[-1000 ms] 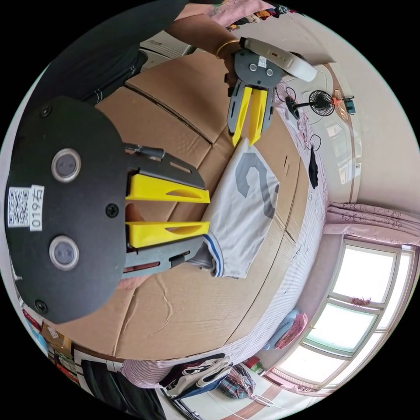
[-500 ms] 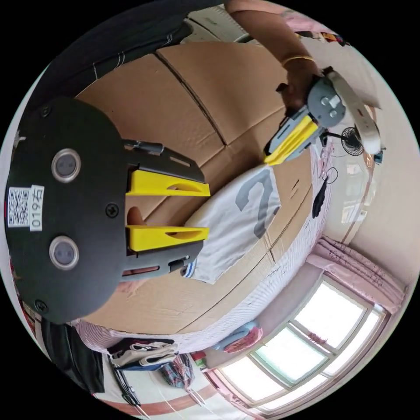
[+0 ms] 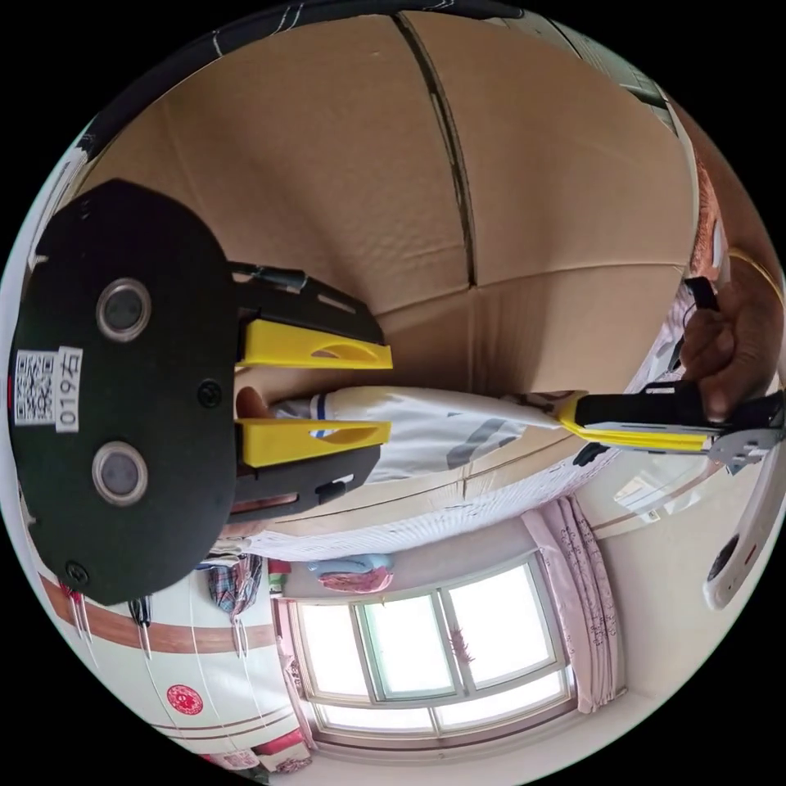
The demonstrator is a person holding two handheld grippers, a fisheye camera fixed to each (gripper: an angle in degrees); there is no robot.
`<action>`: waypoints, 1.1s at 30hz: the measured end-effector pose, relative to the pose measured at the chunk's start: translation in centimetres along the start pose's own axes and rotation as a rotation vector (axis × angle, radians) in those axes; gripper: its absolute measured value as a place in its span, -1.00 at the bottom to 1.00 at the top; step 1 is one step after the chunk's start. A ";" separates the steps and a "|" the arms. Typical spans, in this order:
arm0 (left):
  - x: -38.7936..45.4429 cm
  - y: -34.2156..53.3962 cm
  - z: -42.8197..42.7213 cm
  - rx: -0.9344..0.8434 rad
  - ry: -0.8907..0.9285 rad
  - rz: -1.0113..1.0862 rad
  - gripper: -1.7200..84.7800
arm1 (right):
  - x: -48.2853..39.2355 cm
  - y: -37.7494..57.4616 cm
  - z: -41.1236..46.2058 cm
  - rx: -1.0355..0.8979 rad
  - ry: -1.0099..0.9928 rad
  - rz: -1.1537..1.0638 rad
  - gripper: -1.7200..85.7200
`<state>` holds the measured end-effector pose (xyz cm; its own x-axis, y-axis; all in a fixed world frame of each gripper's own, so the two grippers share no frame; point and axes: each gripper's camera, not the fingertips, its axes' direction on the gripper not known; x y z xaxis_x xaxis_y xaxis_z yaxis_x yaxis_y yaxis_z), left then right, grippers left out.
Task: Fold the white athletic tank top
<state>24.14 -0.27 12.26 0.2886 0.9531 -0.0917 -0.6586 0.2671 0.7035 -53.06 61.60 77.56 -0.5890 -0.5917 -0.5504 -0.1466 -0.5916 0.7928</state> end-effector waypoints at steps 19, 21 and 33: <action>5.6 0.0 0.9 0.018 0.020 0.000 -0.91 | 7.5 3.6 -2.1 -0.165 -0.009 0.020 -0.95; 7.1 0.0 1.5 0.001 0.017 0.017 -0.89 | 8.9 4.1 -2.5 -0.173 -0.056 0.020 -0.95; 20.0 -4.5 4.3 -0.072 -0.413 0.291 -0.77 | 17.0 9.5 -5.5 -0.165 -0.222 0.064 -0.96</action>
<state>35.93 17.00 10.28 0.3269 0.8574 0.3975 -0.7949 0.0219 0.6064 -60.10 42.83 74.29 -0.7551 -0.5071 -0.4155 0.0171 -0.6489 0.7607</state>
